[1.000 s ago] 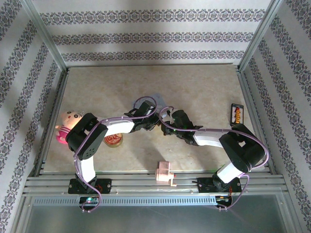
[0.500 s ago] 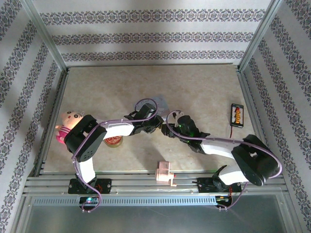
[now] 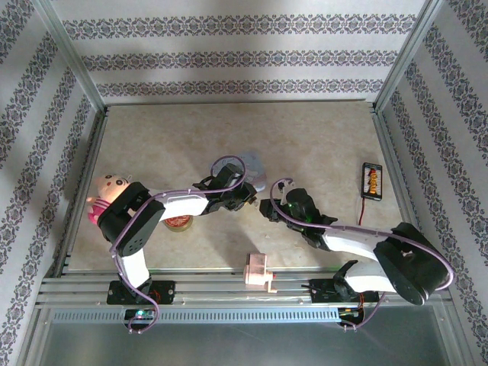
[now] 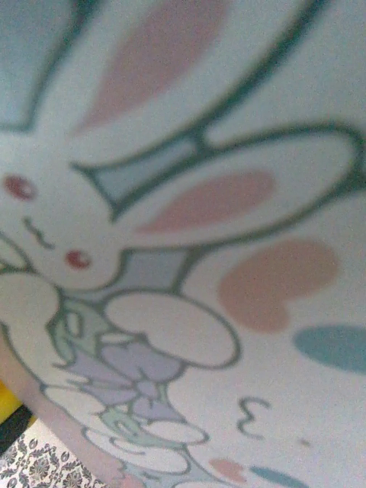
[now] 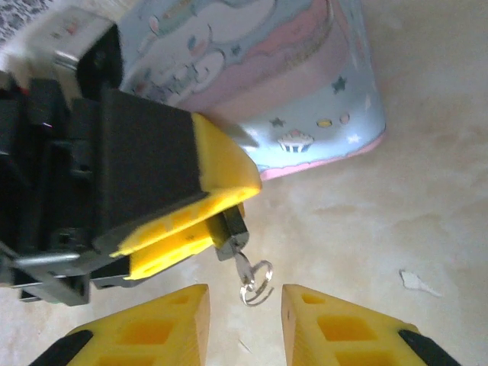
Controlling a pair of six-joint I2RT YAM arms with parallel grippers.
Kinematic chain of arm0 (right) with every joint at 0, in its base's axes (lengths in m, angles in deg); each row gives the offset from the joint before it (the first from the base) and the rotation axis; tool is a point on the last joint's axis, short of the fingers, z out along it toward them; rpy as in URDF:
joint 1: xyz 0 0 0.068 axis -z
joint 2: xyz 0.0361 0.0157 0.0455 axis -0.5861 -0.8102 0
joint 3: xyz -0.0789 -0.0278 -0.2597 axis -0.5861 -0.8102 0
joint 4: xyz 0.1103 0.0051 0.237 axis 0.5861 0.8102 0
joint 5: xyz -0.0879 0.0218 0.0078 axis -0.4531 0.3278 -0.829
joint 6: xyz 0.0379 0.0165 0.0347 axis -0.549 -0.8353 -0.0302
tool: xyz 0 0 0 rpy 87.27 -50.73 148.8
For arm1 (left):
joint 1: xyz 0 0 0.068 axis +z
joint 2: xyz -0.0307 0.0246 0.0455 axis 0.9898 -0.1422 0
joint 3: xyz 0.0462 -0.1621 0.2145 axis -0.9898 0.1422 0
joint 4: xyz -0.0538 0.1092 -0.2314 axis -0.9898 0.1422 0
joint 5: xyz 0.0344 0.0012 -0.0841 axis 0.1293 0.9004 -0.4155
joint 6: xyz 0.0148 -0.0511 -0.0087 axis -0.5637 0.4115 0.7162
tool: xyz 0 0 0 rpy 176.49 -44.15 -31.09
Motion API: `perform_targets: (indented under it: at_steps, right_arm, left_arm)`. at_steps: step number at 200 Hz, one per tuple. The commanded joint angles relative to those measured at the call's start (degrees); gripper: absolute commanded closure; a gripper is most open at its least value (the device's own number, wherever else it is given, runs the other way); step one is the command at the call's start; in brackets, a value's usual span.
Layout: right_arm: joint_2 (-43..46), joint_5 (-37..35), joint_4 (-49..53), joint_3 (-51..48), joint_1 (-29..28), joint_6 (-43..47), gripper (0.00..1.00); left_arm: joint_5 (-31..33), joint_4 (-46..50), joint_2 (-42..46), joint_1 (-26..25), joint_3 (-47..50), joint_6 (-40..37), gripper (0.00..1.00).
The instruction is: Unlock the padlock with the key
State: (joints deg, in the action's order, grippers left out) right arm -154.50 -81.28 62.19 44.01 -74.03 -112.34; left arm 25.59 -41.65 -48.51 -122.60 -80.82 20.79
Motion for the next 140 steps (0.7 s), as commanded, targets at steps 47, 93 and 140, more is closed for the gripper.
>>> perform_targets:
  at_steps: [47,93,140]
  right_arm:
    - [-7.55,3.45,-4.95,2.38,-0.43,-1.37,0.71]
    - [-10.3,4.83,-8.11,2.83,-0.05,-2.26,0.73]
    - [-11.68,6.14,-8.95,4.03,0.66,-2.17,0.89]
  left_arm:
    - [-4.98,-2.53,0.98,-0.89,1.58,2.81,1.0]
    - [-5.16,-2.28,1.22,-0.89,1.61,2.72,1.0]
    - [-5.43,-1.68,1.82,-0.89,1.68,2.51,1.0]
